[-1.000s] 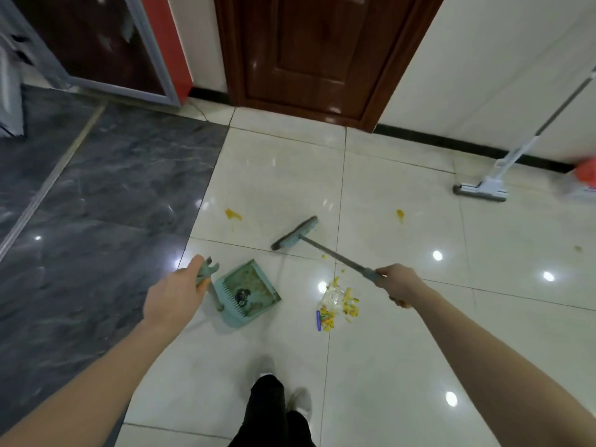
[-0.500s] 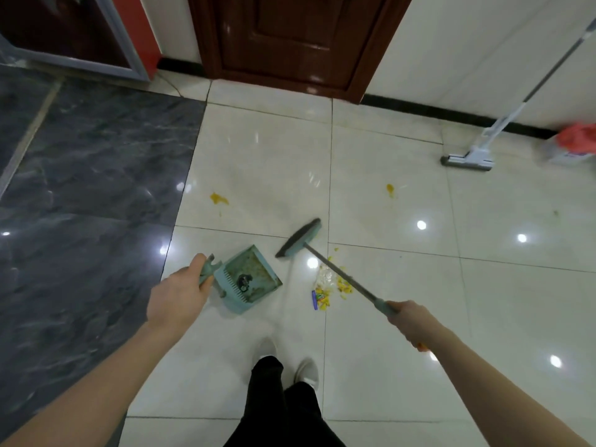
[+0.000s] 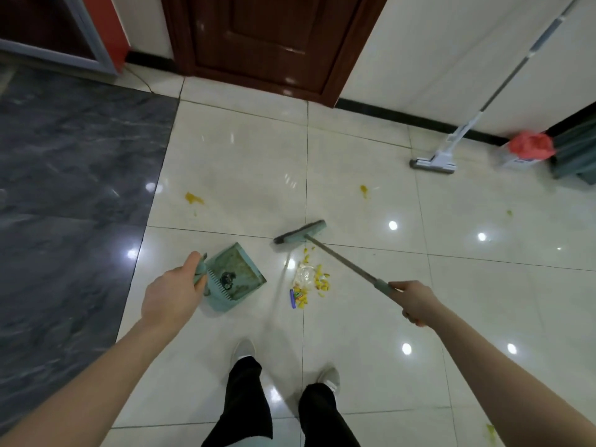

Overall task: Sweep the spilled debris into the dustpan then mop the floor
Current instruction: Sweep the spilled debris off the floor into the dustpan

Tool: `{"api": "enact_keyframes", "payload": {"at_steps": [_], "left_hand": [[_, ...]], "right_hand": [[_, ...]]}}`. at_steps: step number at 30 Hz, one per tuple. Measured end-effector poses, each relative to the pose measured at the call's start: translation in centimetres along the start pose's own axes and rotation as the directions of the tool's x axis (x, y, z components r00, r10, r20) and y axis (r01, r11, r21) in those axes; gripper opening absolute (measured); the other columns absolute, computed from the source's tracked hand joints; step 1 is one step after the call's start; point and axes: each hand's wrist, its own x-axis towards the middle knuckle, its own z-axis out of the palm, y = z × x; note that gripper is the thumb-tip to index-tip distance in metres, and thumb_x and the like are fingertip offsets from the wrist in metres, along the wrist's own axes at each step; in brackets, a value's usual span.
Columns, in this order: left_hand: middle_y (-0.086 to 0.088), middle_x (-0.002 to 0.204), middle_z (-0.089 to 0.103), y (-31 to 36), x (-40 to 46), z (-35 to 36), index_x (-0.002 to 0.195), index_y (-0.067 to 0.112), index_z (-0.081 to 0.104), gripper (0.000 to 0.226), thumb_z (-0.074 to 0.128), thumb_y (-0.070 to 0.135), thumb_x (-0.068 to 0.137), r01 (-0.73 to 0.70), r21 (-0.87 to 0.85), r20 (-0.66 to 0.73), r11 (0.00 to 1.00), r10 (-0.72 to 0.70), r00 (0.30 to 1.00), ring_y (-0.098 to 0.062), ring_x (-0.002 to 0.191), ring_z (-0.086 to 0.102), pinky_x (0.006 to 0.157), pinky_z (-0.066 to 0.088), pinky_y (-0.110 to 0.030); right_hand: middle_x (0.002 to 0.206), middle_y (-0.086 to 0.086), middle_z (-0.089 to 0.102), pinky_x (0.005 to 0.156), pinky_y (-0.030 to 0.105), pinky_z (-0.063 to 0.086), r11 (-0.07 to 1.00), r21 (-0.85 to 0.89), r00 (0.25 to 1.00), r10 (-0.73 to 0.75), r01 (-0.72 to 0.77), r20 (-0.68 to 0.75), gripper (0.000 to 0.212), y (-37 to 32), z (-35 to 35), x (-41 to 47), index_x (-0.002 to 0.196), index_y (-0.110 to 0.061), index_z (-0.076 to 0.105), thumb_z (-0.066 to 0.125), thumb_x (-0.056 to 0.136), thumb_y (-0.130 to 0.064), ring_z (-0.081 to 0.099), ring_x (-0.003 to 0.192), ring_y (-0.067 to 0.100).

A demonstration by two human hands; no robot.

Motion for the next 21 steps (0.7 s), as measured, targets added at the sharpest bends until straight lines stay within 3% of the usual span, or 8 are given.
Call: {"api": "enact_keyframes", "payload": {"at_steps": [4,7,11,14,17,21], "left_hand": [[-0.011,0.077,0.066,0.8,-0.3,0.5,0.111,0.020,0.044,0.026,0.054,0.035,0.093,-0.007,0.009,0.020,1.000,0.006,1.000,-0.036,0.069,0.062,0.054,0.041,-0.033],[-0.010,0.078,0.066,1.6,-0.6,0.9,0.109,0.021,0.043,0.024,0.053,0.036,0.093,-0.018,0.004,0.039,1.000,0.018,0.999,-0.036,0.070,0.062,0.055,0.041,-0.033],[-0.008,0.080,0.066,3.3,-0.1,1.0,0.108,0.023,0.042,0.021,0.051,0.036,0.094,-0.055,0.012,0.049,0.998,0.054,0.997,-0.032,0.067,0.058,0.054,0.041,-0.033],[-0.008,0.080,0.066,4.8,1.6,0.6,0.108,0.023,0.042,0.020,0.051,0.035,0.094,-0.093,0.022,0.051,0.995,0.092,0.995,-0.028,0.064,0.050,0.055,0.043,-0.033],[-0.011,0.082,0.066,6.6,3.7,-0.2,0.111,0.023,0.042,0.022,0.051,0.036,0.095,-0.147,0.063,0.054,0.987,0.144,0.988,-0.029,0.064,0.050,0.055,0.043,-0.033],[-0.011,0.082,0.066,9.4,5.7,-0.8,0.108,0.024,0.041,0.022,0.051,0.038,0.095,-0.219,0.118,0.061,0.969,0.213,0.975,-0.029,0.063,0.049,0.055,0.043,-0.034]], "right_hand": [[0.062,0.007,0.045,0.049,0.026,0.041,0.994,0.088,0.998,0.063,-0.063,0.012,0.042,-2.8,3.6,4.0,0.101,-0.001,0.065,0.049,0.098,-0.040,0.047,0.056,0.024],[0.063,0.008,0.047,0.038,0.019,0.038,0.985,0.117,0.992,0.123,-0.126,0.035,0.035,-3.9,6.4,5.0,0.073,-0.005,0.052,0.046,0.101,-0.025,0.045,0.047,0.021],[0.067,0.008,0.052,0.038,0.019,0.037,0.988,-0.020,0.985,0.154,-0.153,0.074,0.025,-0.8,6.1,3.3,0.101,-0.001,0.059,0.039,0.099,-0.017,0.048,0.043,0.021],[0.067,0.005,0.047,0.040,0.020,0.035,0.985,-0.074,0.974,0.168,-0.158,0.153,0.033,3.5,3.6,1.2,0.109,-0.004,0.060,0.041,0.101,-0.030,0.041,0.041,0.017],[0.070,0.005,0.045,0.042,0.022,0.033,0.981,-0.077,0.959,0.188,-0.175,0.210,0.033,7.6,1.4,-0.7,0.115,-0.006,0.058,0.041,0.101,-0.031,0.037,0.042,0.015],[0.062,0.003,0.048,0.038,0.020,0.033,0.991,-0.052,0.984,0.125,-0.120,0.130,0.044,11.6,-1.7,-1.5,0.126,-0.018,0.058,0.049,0.098,-0.049,0.039,0.040,0.015]]}}
